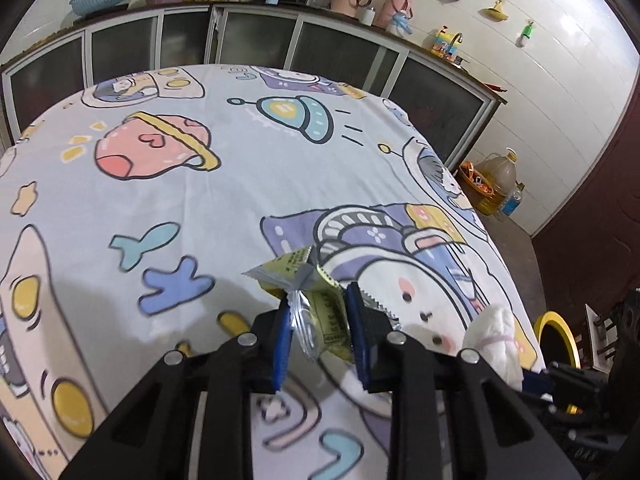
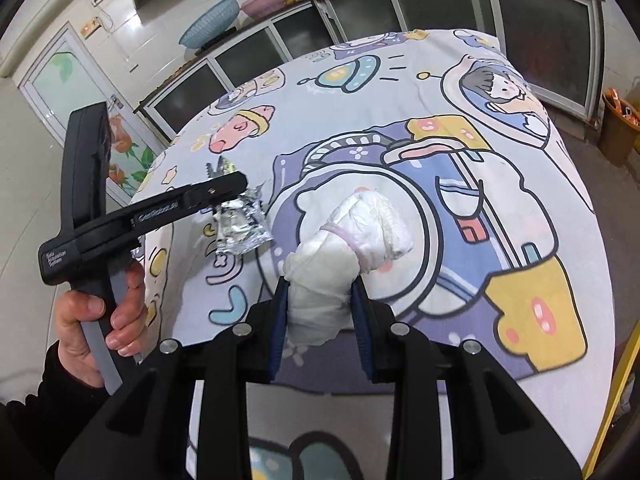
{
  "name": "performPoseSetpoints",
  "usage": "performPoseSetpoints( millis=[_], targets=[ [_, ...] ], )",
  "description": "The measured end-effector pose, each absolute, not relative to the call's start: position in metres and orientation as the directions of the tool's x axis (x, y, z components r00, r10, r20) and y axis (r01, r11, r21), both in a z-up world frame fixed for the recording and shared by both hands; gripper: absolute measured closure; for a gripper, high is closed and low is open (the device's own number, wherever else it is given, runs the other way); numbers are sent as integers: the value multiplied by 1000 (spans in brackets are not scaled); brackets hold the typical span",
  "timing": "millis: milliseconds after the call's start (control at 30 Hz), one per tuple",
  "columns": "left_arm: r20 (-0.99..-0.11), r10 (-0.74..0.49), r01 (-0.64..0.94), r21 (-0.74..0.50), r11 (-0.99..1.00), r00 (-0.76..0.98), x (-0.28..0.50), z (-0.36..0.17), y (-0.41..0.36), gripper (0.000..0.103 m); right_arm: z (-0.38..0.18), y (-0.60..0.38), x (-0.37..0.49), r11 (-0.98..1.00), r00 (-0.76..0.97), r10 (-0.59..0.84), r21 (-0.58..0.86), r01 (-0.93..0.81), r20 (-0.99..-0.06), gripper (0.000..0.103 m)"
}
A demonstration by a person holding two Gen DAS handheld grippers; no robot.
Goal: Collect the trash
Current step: 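Grasp the foil wrapper with the left gripper while the right grasps the white tissue, then carry the foil and tissue over the bin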
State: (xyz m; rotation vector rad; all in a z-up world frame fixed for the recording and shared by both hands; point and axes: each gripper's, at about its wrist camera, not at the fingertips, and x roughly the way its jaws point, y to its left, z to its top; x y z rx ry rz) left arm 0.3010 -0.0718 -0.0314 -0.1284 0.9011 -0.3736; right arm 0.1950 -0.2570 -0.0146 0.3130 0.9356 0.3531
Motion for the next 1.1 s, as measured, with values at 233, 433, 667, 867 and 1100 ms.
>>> performPoseSetpoints(
  millis=[233,433,667,867,1100],
  targets=[
    [-727,-349,291,-211,933,591,255,-24,-64,79,-6,-259,169,899,553,425,406,-165,-717,74],
    [-724,-352,332,-179,926,593,218,-22,-67,79,-4,-266,145,899,550,424,407,-161,-720,74],
    [-711,-390,395,-170,903,585,185,-16,-94,79,-5,-280,121,897,556,422,419,-142,-716,74],
    [-696,-419,454,-147,879,584,166,-7,-128,79,-7,-303,106,895,574,412,432,-110,-708,74],
    [-693,-459,536,-122,835,557,156,-1,-176,79,-16,-345,93,892,607,376,450,-34,-700,74]
  ],
)
